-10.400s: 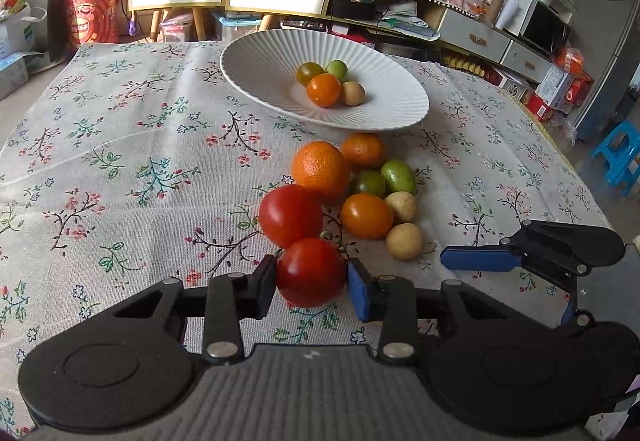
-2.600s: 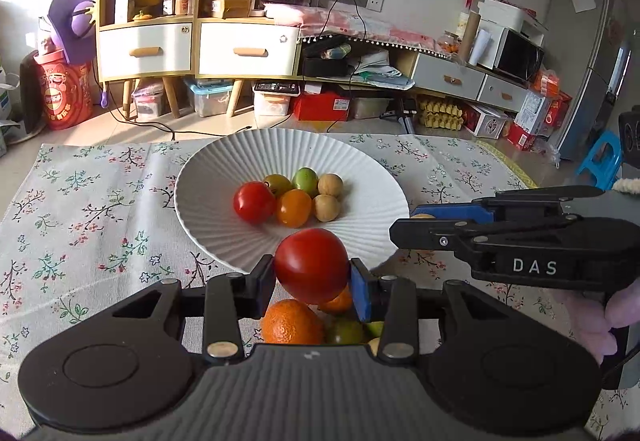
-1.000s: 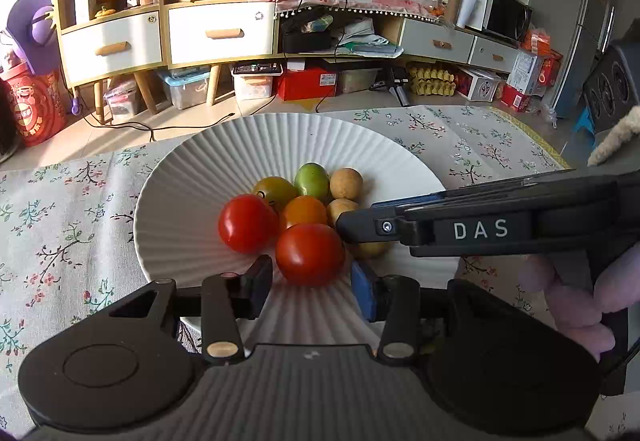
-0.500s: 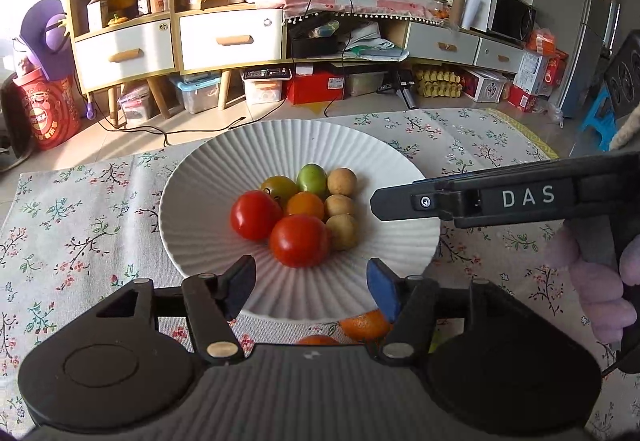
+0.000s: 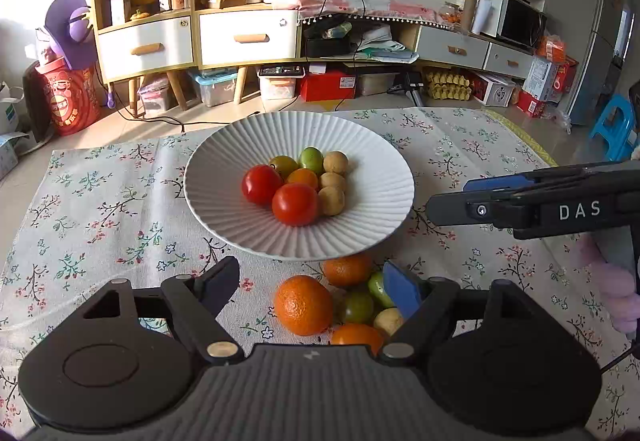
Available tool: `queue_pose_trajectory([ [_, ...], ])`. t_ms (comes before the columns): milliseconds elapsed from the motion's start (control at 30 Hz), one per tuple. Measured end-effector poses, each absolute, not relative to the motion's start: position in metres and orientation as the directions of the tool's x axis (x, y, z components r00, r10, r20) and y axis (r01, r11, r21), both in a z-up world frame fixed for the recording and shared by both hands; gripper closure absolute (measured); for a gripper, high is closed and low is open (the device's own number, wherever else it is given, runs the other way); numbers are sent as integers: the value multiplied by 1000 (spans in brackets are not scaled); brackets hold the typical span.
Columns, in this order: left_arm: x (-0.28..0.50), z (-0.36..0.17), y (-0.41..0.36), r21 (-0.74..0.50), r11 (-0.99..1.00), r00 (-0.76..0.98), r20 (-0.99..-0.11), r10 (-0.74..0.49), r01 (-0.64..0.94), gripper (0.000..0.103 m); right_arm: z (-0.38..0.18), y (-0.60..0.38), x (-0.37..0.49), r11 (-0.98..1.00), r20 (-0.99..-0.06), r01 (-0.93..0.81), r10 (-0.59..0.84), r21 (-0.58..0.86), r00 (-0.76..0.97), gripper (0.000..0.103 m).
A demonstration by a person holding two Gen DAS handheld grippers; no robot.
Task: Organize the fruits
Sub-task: 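Withdraw both open tools back toward the fruit cluster, then grasp an orange tomato with the left tool while the right tool grasps a brown fruit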
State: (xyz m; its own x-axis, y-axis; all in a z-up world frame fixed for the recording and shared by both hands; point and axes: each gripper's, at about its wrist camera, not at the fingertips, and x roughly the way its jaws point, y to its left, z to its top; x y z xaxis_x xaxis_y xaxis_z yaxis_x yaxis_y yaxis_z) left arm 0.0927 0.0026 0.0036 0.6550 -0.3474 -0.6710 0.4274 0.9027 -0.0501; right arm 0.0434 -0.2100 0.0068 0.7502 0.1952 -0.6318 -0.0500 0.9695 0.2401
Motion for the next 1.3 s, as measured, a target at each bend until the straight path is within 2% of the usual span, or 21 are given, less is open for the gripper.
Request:
queue_pose_trajectory([
  [233,75,-2,10,-62,923,659,-682,-316,379,16,3,-209,28,972,-645,-45,188,231,740,23],
  [367,66,-8,12,-63,934,662,-689,-295,351,8,-2,-207,22,975,-657,-41,179,219,732,18],
  [500,58,-20,15,-47,948,672,-694,-259,316,7,-11,-205,10,978,-657,-22,155,206,737,5],
  [700,55,-35,17,-64,957,643,-728,-238,282,6,-22,-196,3,992,-693,-29,108,124,713,4],
  [967,49,-44,1,-53,954,669,-701,-247,297,7,-33,-190,-1,998,-705,-66,49,4,708,2],
  [1033,47,-45,-3,-40,949,680,-688,-253,313,11,-35,-191,0,998,-707,-64,44,-1,706,2],
  [1100,48,-47,-8,-37,943,681,-683,-264,330,22,-36,-192,1,998,-709,-61,42,-1,704,2],
  [1300,46,-50,-15,-57,930,678,-668,-306,362,44,-41,-192,4,999,-720,-53,40,5,693,2],
])
